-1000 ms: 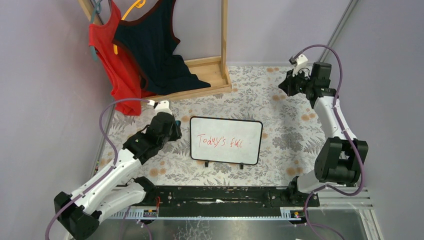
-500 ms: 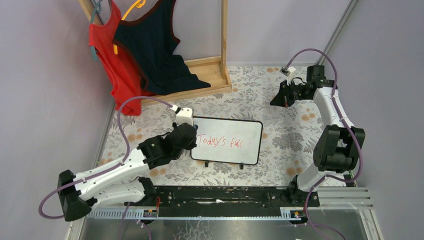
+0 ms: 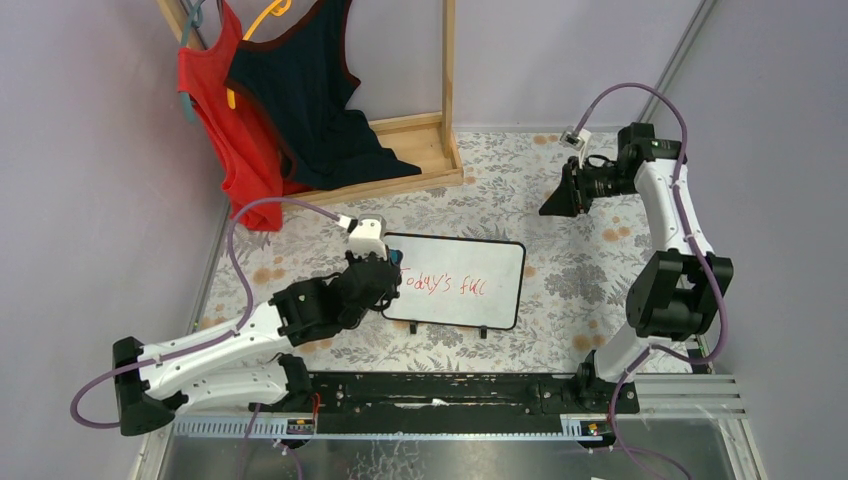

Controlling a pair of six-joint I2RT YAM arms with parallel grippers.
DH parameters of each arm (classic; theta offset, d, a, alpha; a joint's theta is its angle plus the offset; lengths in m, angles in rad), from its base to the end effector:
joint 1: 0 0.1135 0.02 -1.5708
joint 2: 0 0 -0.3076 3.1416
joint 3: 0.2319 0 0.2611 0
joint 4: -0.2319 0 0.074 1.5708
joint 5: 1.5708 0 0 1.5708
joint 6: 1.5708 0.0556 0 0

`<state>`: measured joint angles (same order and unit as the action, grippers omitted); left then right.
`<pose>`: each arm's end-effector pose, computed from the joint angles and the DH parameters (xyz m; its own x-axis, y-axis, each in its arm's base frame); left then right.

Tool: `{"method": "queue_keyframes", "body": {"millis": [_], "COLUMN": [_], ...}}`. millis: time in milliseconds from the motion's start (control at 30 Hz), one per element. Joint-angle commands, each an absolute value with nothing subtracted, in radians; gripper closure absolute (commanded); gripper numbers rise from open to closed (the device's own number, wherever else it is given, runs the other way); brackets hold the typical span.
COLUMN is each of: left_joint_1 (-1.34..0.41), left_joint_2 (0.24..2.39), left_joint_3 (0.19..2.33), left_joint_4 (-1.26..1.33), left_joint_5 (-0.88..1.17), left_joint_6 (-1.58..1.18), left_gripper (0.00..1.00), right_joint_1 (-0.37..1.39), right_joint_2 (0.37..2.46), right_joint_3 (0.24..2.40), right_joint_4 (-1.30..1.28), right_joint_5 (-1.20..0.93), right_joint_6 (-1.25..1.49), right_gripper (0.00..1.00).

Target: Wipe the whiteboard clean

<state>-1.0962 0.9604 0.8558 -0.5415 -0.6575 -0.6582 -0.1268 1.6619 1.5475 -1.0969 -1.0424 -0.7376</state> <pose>0.1202 -0.1596 0.3277 -0.5119 -0.0631 -0.8567 0.2123 0.9571 -0.1973 0.3465 0.0042 0.3549 -0.5274 -0.2746 -0.8040 -0.8003 0.4782 0.3617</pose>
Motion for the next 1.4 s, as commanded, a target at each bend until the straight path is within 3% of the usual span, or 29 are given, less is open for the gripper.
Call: {"method": "queue_keyframes", "body": {"millis": [0, 433, 1367], "left_joint_1": [-1.121, -1.216, -1.242], "left_joint_2": [0.965, 1.052, 0.98], "left_joint_3": [0.862, 0.864, 0.835], "left_joint_4": [-0.553, -0.541, -0.575], "left_joint_5": [-0.706, -0.747, -0.75], "left_joint_6": [-0.713, -0.771, -0.82], "left_gripper": [1.0, 0.96, 0.97], "right_joint_1": [-0.13, -0.116, 0.0], "right_joint_2": [1.715, 1.617, 1.645], "right_joint_3": [1.625, 1.451, 1.364], "right_joint_4": [-1.438, -1.464, -1.389], "right_joint_5": [-1.143, -1.188, -1.232], "right_joint_6": [-1.02, -1.116, -1.099], "right_gripper": [0.65, 0.46, 0.48]}}
